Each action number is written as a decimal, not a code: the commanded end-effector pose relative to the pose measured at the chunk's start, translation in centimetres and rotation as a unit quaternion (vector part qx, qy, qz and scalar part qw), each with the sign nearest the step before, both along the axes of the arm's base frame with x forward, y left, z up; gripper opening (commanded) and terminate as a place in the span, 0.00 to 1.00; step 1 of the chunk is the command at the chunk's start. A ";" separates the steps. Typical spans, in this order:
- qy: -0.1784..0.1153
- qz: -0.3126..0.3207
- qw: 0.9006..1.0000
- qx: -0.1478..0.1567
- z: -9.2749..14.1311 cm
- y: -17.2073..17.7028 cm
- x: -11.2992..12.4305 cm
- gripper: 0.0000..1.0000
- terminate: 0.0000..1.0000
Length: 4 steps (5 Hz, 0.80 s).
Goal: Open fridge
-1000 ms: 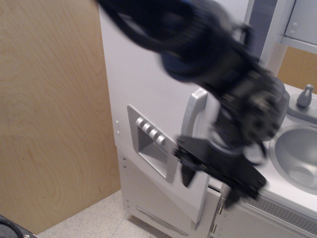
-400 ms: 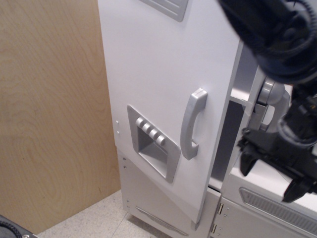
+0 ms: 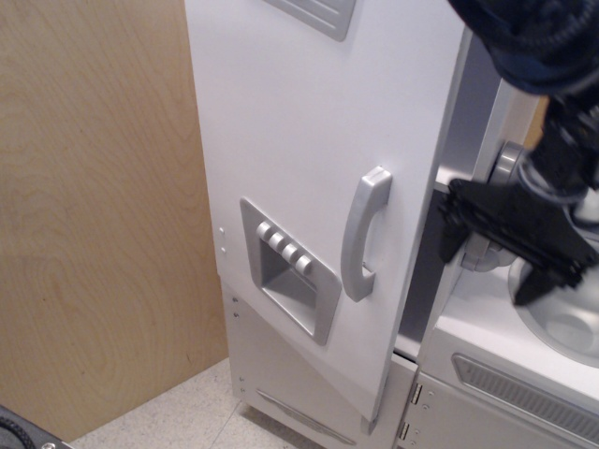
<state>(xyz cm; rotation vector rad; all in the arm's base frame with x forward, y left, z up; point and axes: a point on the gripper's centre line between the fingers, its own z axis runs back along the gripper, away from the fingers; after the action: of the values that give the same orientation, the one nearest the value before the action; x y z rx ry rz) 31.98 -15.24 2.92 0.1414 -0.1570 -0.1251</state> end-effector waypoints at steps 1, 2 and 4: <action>-0.018 0.018 1.000 0.014 2.7 3.1 0.1 1.00 0.00; -0.017 0.005 1.000 0.014 2.7 3.9 -1.9 1.00 0.00; -0.031 -0.004 0.999 0.010 3.8 6.1 -7.1 1.00 0.00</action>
<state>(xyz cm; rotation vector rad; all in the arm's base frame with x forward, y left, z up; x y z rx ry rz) 24.22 -8.77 5.02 0.1775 -0.1714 -0.1342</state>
